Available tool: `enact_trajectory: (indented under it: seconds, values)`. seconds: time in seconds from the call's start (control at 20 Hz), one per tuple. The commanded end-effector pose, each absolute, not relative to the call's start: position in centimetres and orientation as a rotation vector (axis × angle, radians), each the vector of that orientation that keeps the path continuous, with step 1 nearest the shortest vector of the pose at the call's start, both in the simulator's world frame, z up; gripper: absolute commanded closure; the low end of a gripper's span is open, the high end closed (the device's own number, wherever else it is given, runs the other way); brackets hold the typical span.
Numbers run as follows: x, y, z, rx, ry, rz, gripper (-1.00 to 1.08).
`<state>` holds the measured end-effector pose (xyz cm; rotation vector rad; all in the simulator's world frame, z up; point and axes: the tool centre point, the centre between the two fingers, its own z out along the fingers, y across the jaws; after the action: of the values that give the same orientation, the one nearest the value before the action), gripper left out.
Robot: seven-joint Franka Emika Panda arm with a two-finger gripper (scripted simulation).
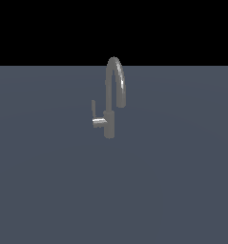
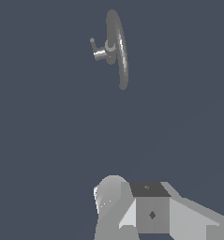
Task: Turn on the faucet by rotating a designated handle.
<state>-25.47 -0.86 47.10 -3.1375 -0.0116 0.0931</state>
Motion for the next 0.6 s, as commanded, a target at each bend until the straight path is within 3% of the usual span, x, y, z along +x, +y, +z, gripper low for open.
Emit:
enact_trajectory:
  seconds: [0.0,0.55]
  values:
    - [-25.5,-0.9,47.1,-3.137,-0.012,0.093,1.08]
    - [-25.4,0.4,45.7,-3.154,0.076,0.042,1.08]
